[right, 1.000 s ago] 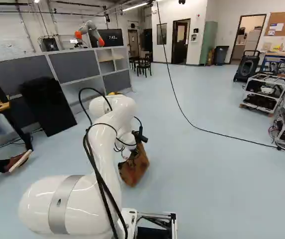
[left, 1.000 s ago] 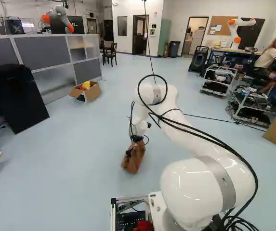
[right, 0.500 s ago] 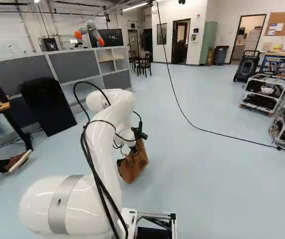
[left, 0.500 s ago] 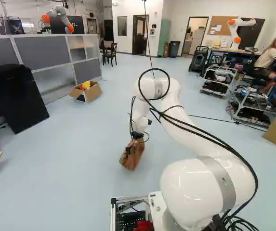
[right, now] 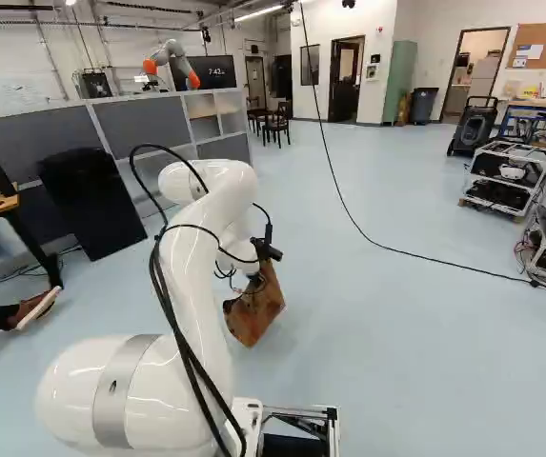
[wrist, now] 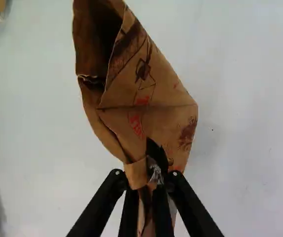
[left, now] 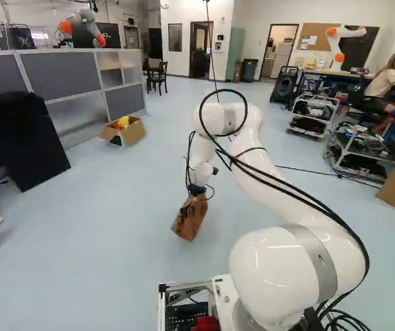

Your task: Pick up the grocery bag from the ground

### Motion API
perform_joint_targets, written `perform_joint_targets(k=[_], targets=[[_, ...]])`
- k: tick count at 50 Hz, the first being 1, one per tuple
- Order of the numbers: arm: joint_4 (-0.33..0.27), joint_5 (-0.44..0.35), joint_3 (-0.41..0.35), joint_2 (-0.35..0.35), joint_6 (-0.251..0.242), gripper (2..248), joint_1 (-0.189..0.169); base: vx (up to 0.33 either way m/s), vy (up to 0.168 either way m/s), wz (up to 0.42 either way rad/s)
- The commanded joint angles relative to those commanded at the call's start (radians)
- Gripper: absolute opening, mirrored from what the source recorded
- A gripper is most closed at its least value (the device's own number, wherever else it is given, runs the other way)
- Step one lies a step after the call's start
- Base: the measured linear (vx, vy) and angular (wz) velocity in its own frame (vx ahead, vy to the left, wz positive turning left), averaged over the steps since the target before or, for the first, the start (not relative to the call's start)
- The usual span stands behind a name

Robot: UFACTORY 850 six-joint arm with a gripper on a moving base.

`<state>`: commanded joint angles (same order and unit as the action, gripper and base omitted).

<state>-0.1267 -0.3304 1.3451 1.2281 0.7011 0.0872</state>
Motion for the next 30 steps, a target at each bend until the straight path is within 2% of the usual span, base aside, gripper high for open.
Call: perform_joint_targets(k=[30], targets=[[0.0, 0.0, -0.08, -0.104, 0.0, 27, 0.0, 0.0, 0.0, 0.0]])
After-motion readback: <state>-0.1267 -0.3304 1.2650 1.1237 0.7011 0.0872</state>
